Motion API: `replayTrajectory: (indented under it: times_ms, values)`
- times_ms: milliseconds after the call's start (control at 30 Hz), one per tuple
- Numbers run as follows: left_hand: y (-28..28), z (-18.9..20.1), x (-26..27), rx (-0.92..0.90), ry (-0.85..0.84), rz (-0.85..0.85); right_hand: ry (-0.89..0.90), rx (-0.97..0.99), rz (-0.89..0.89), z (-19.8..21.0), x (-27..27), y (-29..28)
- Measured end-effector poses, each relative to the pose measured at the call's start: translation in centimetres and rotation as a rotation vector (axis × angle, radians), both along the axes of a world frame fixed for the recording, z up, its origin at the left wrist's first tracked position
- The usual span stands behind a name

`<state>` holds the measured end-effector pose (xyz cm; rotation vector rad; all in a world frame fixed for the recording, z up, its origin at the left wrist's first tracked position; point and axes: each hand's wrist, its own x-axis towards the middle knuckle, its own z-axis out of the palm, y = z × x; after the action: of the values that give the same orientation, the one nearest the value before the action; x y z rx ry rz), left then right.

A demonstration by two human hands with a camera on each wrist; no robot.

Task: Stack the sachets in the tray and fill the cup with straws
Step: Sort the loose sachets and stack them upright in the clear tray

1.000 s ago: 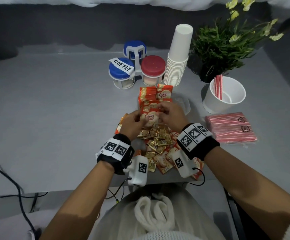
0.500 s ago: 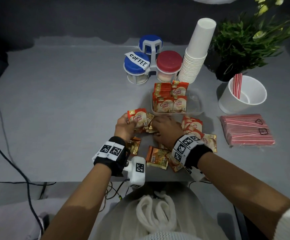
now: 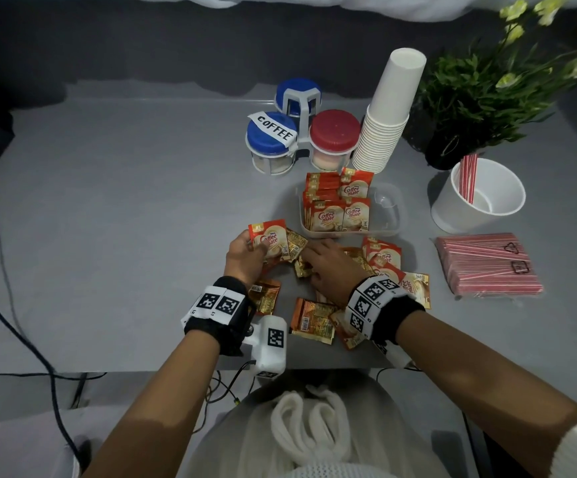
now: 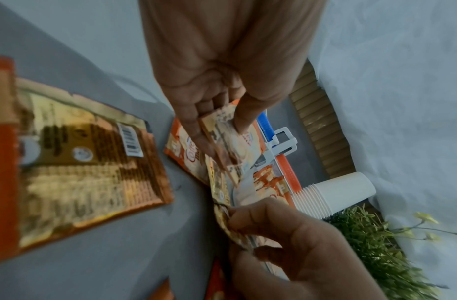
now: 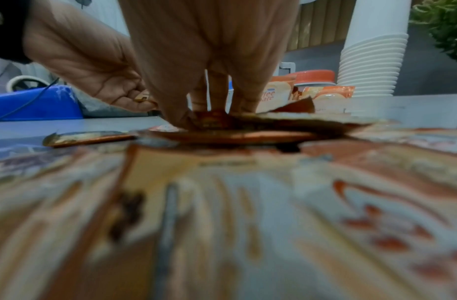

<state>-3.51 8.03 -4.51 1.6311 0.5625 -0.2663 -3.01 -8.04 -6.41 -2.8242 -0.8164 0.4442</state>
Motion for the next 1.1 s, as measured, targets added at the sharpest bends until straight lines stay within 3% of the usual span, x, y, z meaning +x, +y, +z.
replayTrajectory:
  times_ms: [67, 233, 433, 533, 733, 867, 1100]
  values:
    - [0.0, 0.0, 0.1, -0.008, -0.006, 0.003, 0.038, 0.089, -0.068, 0.3, 0.2, -0.2]
    - [0.0, -0.6, 0.6, 0.046, -0.019, 0.016, 0.045, 0.52, -0.346, 2.0, 1.0, -1.3]
    - [-1.4, -0.3, 1.0, 0.097, -0.07, -0.1, 0.232, 0.744, -0.484, 3.8, 1.6, -2.4]
    - [-2.8, 0.8, 0.8, -0.028, -0.092, -0.172, 0.222, 0.768, -0.554, 3.6, 1.7, -2.8]
    - [-4.8, 1.6, 0.9, -0.106, -0.093, -0.283, 0.239, 0.843, -0.719, 3.2, 2.2, -3.0]
    - [-6.0, 1.6, 1.0, -0.084, -0.125, -0.34, 0.232, 0.897, -0.786, 3.5, 2.3, -3.2]
    - [-7.8, 2.2, 2.1, -0.022, -0.186, -0.283, 0.334, 1.0, -0.832, 3.6, 2.4, -4.3]
